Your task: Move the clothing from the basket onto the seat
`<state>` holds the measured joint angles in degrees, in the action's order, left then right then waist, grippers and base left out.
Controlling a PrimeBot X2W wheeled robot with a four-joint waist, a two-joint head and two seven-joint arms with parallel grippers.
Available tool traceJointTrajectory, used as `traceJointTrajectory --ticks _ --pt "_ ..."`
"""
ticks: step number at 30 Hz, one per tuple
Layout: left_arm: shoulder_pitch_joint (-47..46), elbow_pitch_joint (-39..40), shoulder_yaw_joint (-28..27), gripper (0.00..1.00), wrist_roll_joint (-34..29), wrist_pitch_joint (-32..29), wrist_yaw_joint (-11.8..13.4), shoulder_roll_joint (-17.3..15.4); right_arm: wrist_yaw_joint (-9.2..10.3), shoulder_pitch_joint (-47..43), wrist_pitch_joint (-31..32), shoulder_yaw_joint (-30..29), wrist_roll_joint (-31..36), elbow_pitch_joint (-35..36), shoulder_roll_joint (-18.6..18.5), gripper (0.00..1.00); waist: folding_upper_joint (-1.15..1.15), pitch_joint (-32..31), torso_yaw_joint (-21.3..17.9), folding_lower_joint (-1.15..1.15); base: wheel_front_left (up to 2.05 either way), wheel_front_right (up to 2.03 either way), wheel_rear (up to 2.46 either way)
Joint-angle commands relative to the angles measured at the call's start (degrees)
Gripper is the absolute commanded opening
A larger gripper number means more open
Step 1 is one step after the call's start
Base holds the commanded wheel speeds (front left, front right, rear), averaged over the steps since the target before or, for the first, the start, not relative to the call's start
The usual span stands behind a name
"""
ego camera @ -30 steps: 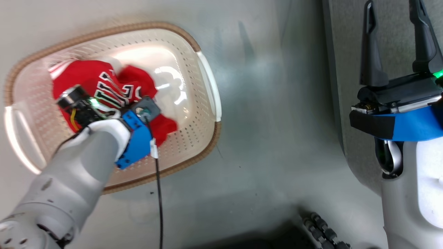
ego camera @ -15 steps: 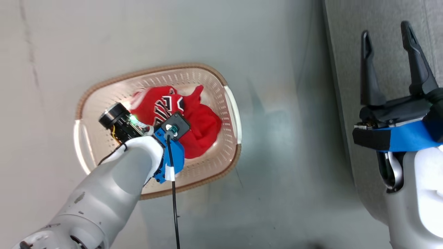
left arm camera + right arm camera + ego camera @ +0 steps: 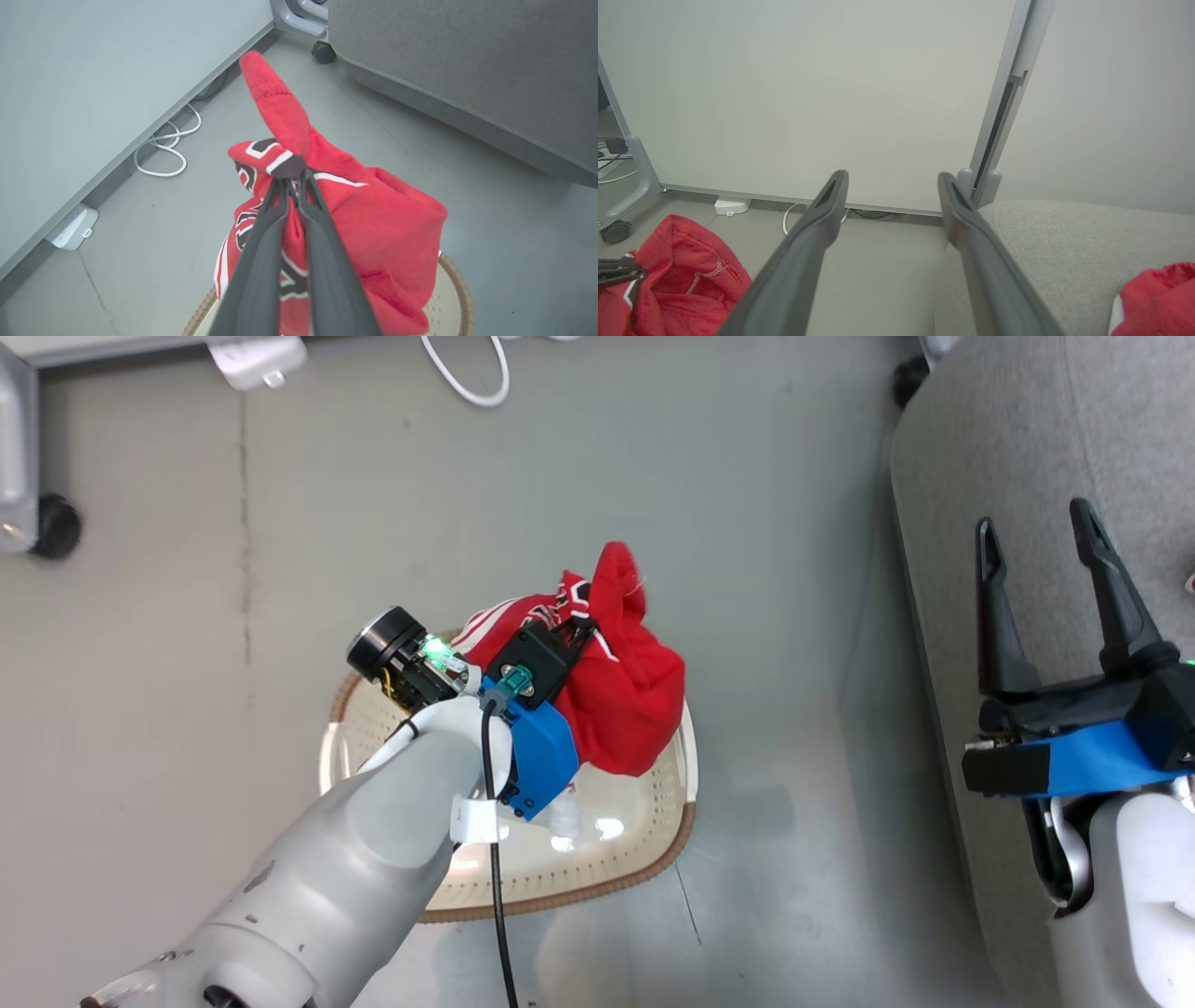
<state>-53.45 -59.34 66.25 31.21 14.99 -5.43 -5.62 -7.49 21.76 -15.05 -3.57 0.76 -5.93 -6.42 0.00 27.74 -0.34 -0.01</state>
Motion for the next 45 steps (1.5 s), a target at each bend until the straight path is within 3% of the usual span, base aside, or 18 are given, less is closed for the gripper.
traceJointTrajectory --ticks 1,9,23,39,45 --pt "1.1 1.6 -1.2 0.0 -0.1 0.2 0.6 -1.0 -0.01 -1.0 -0.2 -0.1 -0.5 -0.2 -0.3 1.0 0.0 -3.1 1.4 0.01 0.0 0.0 0.0" --pt "4.0 11.9 -8.1 0.0 -1.5 0.3 3.1 -2.7 -0.01 -4.7 -0.2 -0.3 -0.8 -1.6 -0.3 1.0 0.0 -9.5 2.8 0.01 0.0 0.0 0.0" --pt "7.7 21.7 -16.0 0.0 -3.5 0.3 4.2 -2.1 -0.01 -10.2 -0.2 0.5 -1.9 -3.8 -0.3 1.0 0.0 -19.3 4.2 0.01 0.0 0.0 0.0" --pt "9.3 23.7 -16.7 0.0 -4.9 0.3 3.5 -2.0 -0.01 -13.4 -0.2 1.1 -3.0 -4.0 0.1 1.0 0.0 -23.5 4.8 0.01 0.0 0.0 0.0" --pt "9.1 24.0 -16.5 0.0 -5.1 0.3 3.5 -2.0 -0.01 -11.4 -0.2 5.3 -3.7 -3.2 -0.4 1.0 0.0 -23.4 4.9 0.01 0.0 0.0 0.0"
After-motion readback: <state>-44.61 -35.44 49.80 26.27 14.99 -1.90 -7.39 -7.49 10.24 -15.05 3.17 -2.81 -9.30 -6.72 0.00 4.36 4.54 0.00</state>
